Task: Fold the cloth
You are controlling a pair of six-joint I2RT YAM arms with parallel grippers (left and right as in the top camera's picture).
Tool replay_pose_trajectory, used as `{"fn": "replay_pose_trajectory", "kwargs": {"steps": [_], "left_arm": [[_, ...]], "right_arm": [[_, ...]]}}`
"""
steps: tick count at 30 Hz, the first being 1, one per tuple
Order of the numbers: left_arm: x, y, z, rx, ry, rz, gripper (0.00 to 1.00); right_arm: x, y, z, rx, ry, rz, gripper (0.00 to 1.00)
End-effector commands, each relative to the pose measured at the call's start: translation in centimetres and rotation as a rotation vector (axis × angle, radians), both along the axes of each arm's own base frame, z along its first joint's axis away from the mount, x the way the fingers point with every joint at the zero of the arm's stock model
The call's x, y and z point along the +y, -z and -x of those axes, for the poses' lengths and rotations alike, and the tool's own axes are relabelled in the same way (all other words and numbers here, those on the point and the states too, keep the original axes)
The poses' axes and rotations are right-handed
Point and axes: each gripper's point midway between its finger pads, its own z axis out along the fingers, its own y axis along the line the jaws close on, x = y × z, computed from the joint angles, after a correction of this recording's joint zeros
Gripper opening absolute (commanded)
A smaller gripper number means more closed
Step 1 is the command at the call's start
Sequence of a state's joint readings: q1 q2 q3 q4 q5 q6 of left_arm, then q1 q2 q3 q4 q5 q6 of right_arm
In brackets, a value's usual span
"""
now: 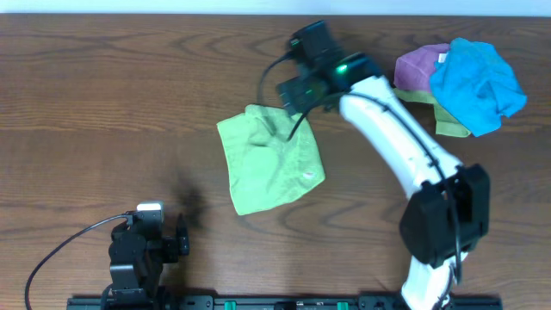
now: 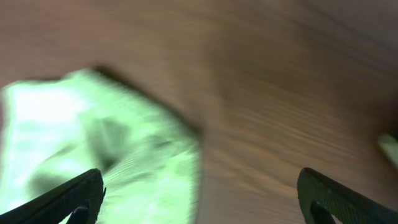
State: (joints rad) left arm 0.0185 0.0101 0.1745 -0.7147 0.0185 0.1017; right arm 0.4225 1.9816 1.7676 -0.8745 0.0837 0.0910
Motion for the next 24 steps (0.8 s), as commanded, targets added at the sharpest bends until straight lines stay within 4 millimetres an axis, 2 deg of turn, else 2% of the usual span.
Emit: {"fn": "replay_pose_trajectory", "kwargs": {"steps": [1,5,8,12,18,21,24], "left_arm": [[0.1,0.8,0.2,0.022,-0.006,-0.001,0.95],[0.1,0.8,0.2,0.022,-0.006,-0.001,0.95],[0.1,0.8,0.2,0.022,-0.006,-0.001,0.95],[0.1,0.8,0.2,0.022,-0.006,-0.001,0.95],[0.1,0.8,0.2,0.022,-0.006,-0.001,0.96],[0.1,0.8,0.2,0.021,-0.006,-0.001,0.95],[0.1,0.8,0.2,0.022,-0.006,-0.001,0.95]], "right_arm": [[-3.2,-3.0,-1.1,-0.050,0.112,-0.055,0.99],[-2.3,-2.1,1.5,0.096,0.017,-0.160,0.99],[-1.9,-0.8,4.1,0.218,0.000,-0.167,0.99],[-0.5,0.2,6.3,0.296,-0.067,-0.180,0.99],[0.6,4.5,10.3,0.437,-0.162,-0.192,0.95],[0.4,7.1,11.6,0.473,-0.159,-0.180,0.88],[0.0,8.6,12.7,0.507,-0.154,-0.175,0.83]]}}
